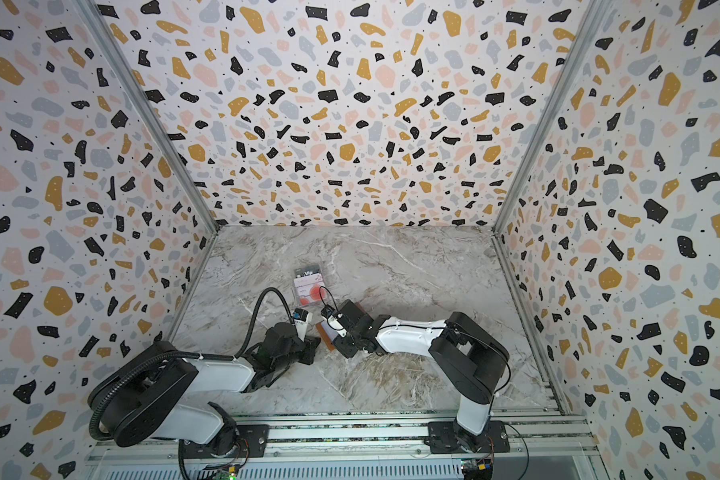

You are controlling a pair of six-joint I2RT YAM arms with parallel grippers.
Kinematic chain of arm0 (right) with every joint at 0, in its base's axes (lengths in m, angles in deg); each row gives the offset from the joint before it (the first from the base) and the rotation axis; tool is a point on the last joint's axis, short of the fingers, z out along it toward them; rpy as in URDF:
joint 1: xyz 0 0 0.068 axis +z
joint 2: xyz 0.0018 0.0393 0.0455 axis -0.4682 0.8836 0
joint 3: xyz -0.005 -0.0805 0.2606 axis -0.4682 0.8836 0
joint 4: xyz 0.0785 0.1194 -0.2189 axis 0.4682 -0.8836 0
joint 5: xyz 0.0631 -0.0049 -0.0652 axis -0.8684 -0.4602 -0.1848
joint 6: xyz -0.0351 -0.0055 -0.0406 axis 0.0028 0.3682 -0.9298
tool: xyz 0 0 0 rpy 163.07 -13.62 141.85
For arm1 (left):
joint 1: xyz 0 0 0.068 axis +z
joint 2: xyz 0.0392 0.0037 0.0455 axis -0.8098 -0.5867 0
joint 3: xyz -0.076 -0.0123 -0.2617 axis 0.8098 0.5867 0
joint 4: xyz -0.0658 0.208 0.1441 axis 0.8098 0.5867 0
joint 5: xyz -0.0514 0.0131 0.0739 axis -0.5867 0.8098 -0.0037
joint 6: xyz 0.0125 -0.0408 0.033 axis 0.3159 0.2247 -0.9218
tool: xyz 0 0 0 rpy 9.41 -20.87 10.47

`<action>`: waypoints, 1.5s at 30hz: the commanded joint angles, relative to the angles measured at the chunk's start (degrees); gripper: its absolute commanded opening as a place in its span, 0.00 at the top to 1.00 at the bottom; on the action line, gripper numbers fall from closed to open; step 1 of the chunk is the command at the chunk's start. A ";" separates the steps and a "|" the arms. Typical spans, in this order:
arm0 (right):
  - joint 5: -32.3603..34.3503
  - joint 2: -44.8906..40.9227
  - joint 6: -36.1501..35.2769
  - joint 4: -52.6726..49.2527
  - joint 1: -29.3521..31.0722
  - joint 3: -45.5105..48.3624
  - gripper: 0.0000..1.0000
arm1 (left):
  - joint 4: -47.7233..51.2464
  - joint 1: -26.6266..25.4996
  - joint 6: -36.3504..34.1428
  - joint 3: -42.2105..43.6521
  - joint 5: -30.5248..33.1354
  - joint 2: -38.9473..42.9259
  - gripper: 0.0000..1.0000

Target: Take the credit cards out of the card holder

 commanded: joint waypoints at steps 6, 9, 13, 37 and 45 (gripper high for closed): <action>3.12 1.66 -2.08 -0.65 0.94 -1.42 0.34 | 4.08 -0.20 -0.74 0.37 -0.11 -1.68 0.90; 4.08 2.45 -2.01 -0.65 1.02 -1.92 0.34 | 4.16 -0.20 -0.74 0.37 -0.16 -1.77 0.90; 5.50 2.72 -1.31 -0.66 0.99 -2.40 0.36 | 4.43 -0.20 -0.91 0.37 -0.09 -1.66 0.90; 5.37 -2.18 1.49 2.46 -1.78 -0.21 0.57 | 4.78 -0.20 -1.00 0.37 -0.29 -1.42 0.91; 8.30 -1.57 3.03 2.99 -3.83 -0.29 0.57 | 4.86 -0.21 -0.96 0.37 -0.38 -1.53 0.91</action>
